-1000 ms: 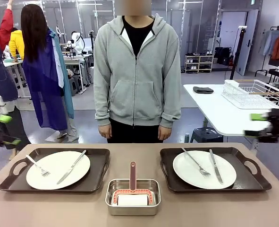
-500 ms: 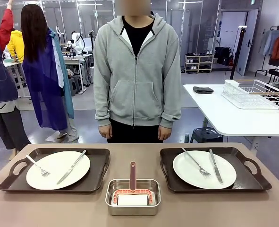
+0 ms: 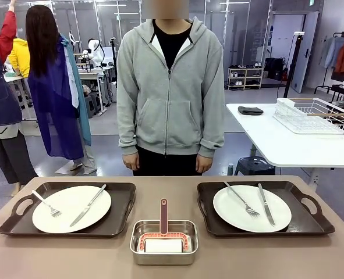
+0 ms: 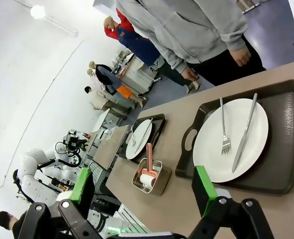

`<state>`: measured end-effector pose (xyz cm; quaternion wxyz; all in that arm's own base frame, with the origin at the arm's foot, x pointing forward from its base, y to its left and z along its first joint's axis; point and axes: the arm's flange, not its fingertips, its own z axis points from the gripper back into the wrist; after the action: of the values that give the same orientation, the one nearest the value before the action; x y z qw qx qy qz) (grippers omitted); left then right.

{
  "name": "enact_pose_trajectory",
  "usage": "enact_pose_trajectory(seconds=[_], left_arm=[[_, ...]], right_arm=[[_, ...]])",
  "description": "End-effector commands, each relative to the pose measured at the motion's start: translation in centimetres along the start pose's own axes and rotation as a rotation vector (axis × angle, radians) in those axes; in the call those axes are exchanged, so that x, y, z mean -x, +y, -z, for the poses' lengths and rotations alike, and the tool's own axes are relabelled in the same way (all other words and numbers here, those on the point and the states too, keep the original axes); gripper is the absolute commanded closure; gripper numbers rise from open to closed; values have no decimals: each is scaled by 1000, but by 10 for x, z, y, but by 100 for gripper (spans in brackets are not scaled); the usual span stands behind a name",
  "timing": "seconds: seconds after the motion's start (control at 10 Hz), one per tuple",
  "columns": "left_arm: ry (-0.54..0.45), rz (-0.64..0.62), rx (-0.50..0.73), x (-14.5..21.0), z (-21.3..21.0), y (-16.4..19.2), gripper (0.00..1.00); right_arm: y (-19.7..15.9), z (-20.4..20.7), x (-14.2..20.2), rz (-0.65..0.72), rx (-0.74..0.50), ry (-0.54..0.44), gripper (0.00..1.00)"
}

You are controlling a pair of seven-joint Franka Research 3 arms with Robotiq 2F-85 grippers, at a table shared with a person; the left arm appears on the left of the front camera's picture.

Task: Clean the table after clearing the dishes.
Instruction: When the left (or right) Handle tray is removed, use the left hand (or right hand) to clean the left (or right) side of the table with the Lint Roller.

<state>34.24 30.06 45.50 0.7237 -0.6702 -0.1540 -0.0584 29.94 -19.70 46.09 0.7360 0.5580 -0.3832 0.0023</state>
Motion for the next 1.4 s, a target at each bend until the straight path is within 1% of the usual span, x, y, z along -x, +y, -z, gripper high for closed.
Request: enact_pose_trajectory(seconds=[0.0,1.3], left_arm=[[4,-10,-8,3,-2,0,0],[4,-10,-8,3,-2,0,0]], right_arm=[[2,0,0,-3,-8,0,0],[2,0,0,-3,-8,0,0]])
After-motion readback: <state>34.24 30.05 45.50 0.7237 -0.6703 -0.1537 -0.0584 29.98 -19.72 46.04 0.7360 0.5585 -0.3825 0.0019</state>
